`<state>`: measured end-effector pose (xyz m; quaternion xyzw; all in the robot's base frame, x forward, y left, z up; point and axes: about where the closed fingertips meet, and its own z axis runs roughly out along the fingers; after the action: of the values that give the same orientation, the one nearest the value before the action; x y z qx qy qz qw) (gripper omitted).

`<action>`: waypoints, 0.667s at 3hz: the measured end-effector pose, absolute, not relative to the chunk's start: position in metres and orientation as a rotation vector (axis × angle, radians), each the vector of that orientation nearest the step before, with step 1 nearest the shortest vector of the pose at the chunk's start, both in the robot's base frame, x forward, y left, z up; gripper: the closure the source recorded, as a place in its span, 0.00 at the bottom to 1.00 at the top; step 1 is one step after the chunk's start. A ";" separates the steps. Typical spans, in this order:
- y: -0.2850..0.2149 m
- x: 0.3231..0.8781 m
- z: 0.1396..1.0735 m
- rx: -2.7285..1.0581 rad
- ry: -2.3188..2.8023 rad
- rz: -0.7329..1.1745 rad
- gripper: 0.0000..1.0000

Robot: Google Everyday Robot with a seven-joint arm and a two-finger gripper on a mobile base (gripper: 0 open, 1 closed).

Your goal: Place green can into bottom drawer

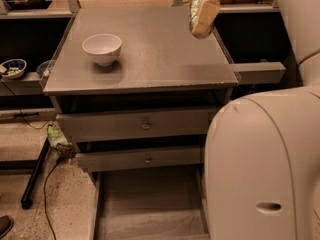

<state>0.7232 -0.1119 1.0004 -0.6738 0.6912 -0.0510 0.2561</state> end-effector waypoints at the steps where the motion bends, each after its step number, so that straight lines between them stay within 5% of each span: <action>1: -0.115 0.696 1.019 -1.824 1.871 -0.152 1.00; 2: -0.123 0.654 1.032 -1.812 1.866 -0.162 1.00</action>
Offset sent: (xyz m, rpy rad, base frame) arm -0.1493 -0.0184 0.0168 -0.0092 -0.0031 -0.0182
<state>0.6538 -0.1227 1.0320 -0.6704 0.6906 -0.0598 0.2646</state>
